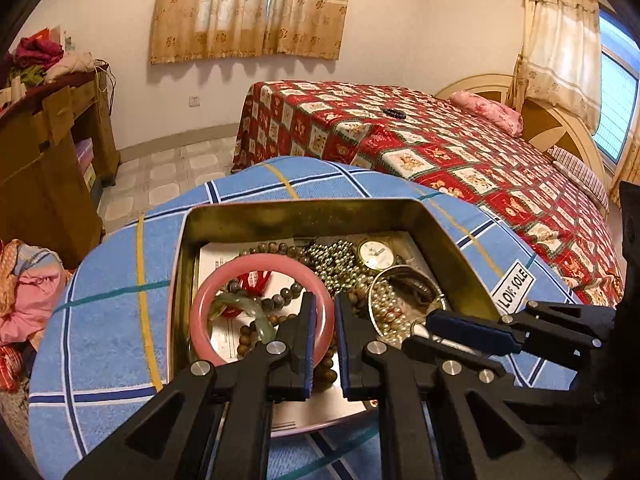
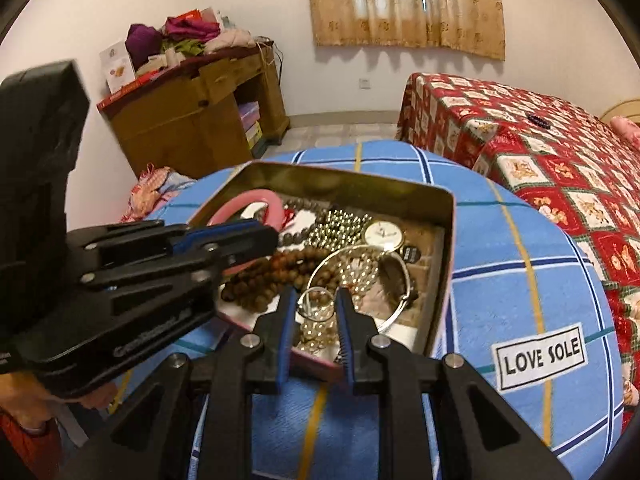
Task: Organize jewelry
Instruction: 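Lower the pink bangle and silver ring into the pink tin and open both tools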
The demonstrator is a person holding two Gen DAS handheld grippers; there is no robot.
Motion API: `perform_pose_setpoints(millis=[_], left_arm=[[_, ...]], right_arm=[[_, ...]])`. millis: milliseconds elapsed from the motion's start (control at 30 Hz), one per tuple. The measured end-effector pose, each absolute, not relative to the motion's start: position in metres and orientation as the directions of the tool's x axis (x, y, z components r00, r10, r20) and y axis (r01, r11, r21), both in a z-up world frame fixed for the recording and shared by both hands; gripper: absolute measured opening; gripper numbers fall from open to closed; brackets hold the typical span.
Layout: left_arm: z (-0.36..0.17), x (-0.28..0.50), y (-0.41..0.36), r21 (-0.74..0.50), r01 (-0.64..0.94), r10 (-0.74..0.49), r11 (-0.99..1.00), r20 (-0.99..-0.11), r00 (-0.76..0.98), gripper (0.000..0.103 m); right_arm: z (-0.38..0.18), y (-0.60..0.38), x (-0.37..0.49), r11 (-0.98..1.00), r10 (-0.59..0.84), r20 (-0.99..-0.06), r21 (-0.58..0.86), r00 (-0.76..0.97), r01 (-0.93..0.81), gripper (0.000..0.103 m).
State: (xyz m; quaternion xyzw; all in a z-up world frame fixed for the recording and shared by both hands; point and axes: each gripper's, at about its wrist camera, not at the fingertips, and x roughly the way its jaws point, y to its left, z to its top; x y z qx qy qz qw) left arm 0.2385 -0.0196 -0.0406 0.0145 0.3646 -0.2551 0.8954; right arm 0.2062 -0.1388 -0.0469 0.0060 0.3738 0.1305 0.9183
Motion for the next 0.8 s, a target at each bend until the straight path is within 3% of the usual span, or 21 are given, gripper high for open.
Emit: perform_pose_setpoints(millis=[167, 467, 567, 700, 800], left_arm=[[-0.043, 0.237, -0.014, -0.139, 0.469, -0.435, 0.872, -0.659, 0.614, 0.008], [-0.046, 0.249, -0.012, -0.176, 0.476, -0.461, 0.862, -0.665, 0.588, 0.010], [-0.045, 0.248, -0.013, -0.154, 0.467, -0.442, 0.871, -0.661, 0.606, 0.023], [-0.037, 0.244, -0.011, -0.178, 0.445, -0.442, 0.878, -0.657, 0.610, 0.063], [-0.029, 0.236, -0.009, -0.169, 0.416, -0.420, 0.893, -0.647, 0.637, 0.067]], right_arm=[[-0.046, -0.144, 0.204, 0.939, 0.340, -0.671, 0.211, 0.659, -0.270, 0.023], [-0.050, -0.136, 0.216, 0.912, 0.407, -0.670, 0.258, 0.621, -0.319, 0.025], [-0.051, -0.142, 0.218, 0.911, 0.413, -0.666, 0.284, 0.621, -0.300, 0.029], [-0.046, -0.153, 0.213, 0.909, 0.414, -0.640, 0.320, 0.647, -0.265, 0.030], [-0.038, -0.165, 0.205, 0.907, 0.405, -0.605, 0.358, 0.685, -0.221, 0.040]])
